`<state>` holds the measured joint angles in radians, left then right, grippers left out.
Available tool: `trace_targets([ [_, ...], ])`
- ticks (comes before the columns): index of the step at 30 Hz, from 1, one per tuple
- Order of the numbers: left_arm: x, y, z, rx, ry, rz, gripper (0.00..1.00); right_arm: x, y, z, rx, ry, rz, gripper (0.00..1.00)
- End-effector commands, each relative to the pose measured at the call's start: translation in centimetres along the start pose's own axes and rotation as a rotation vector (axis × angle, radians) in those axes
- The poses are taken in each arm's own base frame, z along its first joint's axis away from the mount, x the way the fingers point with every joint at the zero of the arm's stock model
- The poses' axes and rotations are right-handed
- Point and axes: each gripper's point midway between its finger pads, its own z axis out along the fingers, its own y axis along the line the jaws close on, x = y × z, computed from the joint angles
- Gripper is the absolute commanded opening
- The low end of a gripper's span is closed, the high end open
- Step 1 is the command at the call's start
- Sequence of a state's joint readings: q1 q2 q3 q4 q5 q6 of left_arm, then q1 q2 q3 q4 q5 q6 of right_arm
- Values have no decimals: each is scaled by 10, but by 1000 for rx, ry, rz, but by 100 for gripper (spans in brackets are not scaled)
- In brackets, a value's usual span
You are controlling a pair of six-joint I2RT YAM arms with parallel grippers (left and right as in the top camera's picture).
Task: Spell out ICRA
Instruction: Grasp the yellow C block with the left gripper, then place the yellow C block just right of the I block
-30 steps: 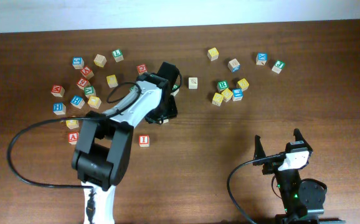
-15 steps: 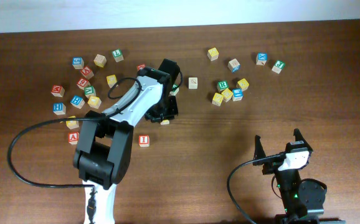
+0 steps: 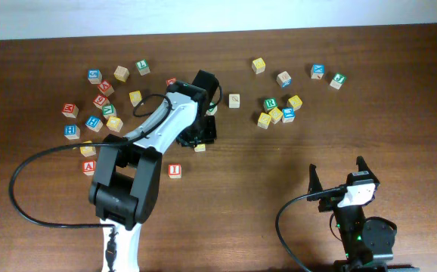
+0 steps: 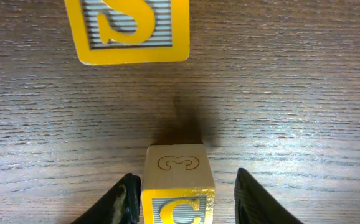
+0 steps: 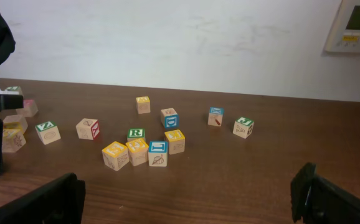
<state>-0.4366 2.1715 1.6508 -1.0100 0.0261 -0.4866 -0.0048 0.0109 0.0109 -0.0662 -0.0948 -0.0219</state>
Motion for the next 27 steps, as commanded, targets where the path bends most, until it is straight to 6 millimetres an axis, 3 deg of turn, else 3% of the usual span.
trace_targets([
  [1, -3, -1, 4, -8, 0, 39, 51, 2, 2, 0, -7, 3, 11, 98],
  [8, 6, 4, 12, -22, 29, 48, 43, 2, 2, 0, -6, 3, 11, 98],
  [19, 9, 6, 18, -27, 38, 48, 44, 2, 2, 0, -7, 3, 11, 98],
  [27, 4, 6, 18, -28, 16, 48, 30, 2, 2, 0, -7, 3, 11, 98],
])
